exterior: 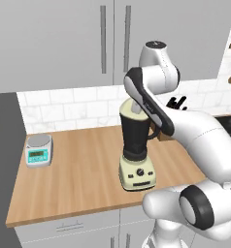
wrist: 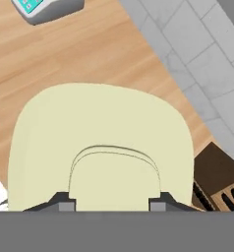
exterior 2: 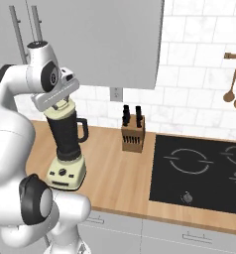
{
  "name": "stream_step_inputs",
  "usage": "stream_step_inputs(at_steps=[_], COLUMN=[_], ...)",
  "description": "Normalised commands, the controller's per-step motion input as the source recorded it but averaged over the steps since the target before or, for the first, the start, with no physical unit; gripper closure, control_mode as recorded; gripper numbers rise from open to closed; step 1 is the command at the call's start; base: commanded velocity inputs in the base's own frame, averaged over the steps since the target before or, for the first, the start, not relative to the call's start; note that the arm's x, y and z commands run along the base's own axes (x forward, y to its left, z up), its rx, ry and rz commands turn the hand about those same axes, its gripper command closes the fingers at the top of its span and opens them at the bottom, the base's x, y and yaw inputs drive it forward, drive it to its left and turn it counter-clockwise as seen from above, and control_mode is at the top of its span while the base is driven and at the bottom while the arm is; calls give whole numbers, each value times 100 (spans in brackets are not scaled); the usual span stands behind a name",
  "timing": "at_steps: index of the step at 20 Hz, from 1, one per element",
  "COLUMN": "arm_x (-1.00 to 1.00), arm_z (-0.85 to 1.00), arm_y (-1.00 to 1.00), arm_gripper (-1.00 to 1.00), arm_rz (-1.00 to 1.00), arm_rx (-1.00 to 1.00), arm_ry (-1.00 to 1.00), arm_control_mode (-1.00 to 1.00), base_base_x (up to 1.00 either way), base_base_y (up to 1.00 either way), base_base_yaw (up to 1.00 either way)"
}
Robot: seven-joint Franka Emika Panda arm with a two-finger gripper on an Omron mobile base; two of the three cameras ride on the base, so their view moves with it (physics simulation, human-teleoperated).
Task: Close the lid blender by securely placing the lid on top.
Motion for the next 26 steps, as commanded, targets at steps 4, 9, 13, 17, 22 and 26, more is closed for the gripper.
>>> stream_step_inputs(at_steps=[4,9,13,17,22,26], arm_x=[22,6,0,-1,0,-7], arm_z=[-6,0,0,0,-19,-35], arm_y=[0,0,-3,-1,0,0], arm_gripper=[100,100,100,100,100,100], arm_rz=[0,-1,-2,-6,-6,-1], arm_rx=[0,0,2,5,1,0], arm_ry=[0,3,14,13,10,0], arm_control_mode=[-100,-100,-100,-100,-100,-100], base_base_x=[0,0,0,0,0,0], base_base_y=[0,0,0,0,0,0], base_base_yaw=[0,0,0,0,0,0])
